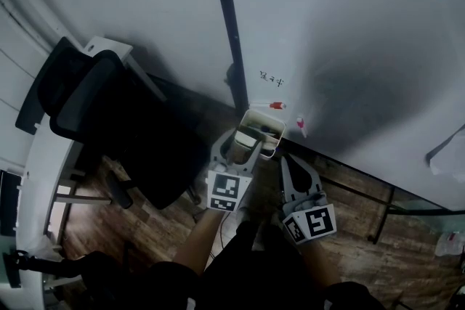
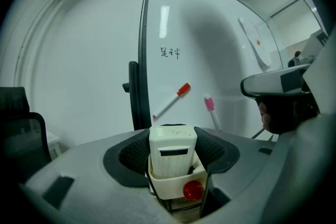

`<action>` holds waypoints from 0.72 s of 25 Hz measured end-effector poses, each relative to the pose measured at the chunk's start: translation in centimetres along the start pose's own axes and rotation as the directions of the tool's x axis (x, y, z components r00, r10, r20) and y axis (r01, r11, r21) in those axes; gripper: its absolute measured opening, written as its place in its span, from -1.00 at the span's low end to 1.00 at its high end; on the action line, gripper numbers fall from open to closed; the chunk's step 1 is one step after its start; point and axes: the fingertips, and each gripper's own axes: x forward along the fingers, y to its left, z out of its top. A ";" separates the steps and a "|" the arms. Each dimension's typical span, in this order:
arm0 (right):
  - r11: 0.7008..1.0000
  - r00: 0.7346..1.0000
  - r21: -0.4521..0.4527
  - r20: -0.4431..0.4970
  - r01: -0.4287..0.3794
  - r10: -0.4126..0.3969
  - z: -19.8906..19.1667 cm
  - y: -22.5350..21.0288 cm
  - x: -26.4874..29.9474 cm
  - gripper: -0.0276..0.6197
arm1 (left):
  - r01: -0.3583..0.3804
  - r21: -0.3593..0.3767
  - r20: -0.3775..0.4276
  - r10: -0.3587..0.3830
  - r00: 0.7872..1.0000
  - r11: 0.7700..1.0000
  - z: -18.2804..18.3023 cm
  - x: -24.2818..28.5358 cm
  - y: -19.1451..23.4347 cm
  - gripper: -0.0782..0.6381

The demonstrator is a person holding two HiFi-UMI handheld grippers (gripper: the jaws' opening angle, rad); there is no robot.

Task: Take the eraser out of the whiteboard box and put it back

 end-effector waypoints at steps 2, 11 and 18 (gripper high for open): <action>1.000 1.000 0.003 -0.002 0.003 -0.003 -0.1 -0.1 0.0 -0.91 | 0.008 0.012 -0.001 -0.008 1.000 1.000 0.0 0.2 -0.1 -0.08; 1.000 1.000 0.002 0.003 0.008 -0.008 0.1 -0.3 0.0 -0.91 | 0.010 0.029 0.024 -0.010 1.000 1.000 0.4 1.2 -0.6 -0.07; 1.000 1.000 0.006 0.003 0.018 -0.018 0.1 -0.6 -0.2 -0.91 | 0.015 0.034 0.039 -0.016 0.999 0.999 0.8 1.0 -0.8 -0.01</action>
